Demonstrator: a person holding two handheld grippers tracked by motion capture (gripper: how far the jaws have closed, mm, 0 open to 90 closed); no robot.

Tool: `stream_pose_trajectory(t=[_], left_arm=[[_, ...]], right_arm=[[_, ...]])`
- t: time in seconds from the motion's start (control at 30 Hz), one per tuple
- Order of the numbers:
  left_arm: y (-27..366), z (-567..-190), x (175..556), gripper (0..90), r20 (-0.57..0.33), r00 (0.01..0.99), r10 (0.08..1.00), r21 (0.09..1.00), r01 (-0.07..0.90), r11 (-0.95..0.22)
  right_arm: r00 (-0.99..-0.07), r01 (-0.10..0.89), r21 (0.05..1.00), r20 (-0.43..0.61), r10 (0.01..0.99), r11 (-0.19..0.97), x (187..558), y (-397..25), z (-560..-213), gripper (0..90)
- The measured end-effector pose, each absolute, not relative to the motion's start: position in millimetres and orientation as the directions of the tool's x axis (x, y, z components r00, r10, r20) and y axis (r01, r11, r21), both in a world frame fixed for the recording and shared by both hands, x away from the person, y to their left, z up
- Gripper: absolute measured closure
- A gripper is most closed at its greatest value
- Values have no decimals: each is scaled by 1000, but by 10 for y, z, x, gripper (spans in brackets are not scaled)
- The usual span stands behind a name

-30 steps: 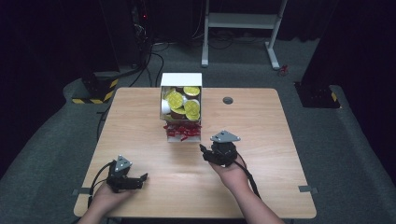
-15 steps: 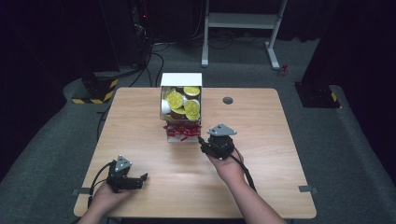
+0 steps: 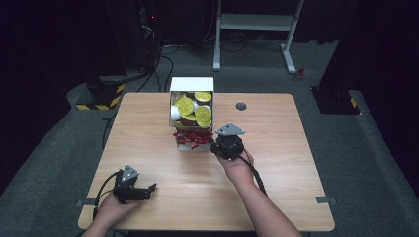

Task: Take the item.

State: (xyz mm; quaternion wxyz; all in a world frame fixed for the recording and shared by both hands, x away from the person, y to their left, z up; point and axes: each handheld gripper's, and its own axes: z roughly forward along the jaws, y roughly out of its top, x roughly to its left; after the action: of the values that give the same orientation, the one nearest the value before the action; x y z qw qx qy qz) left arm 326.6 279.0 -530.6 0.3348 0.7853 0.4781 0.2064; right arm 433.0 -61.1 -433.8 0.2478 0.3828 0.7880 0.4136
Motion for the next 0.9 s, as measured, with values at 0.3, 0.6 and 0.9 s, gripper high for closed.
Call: stream_pose_trajectory(t=[0.3, 0.6, 0.9], left_arm=[[2790, -5306, 3265, 61, 4, 458, 889, 723, 613, -318], [2791, -5306, 3266, 61, 4, 458, 889, 723, 613, -318], [2791, -5306, 3266, 61, 4, 458, 889, 723, 613, -319]], right_arm=[[-587, 410, 831, -76, 806, 377, 4438, -546, -4404, 562], [-582, 410, 834, -72, 810, 369, 4526, -464, -4414, 613], [-593, 394, 838, -82, 801, 377, 4528, -442, -4430, 719]])
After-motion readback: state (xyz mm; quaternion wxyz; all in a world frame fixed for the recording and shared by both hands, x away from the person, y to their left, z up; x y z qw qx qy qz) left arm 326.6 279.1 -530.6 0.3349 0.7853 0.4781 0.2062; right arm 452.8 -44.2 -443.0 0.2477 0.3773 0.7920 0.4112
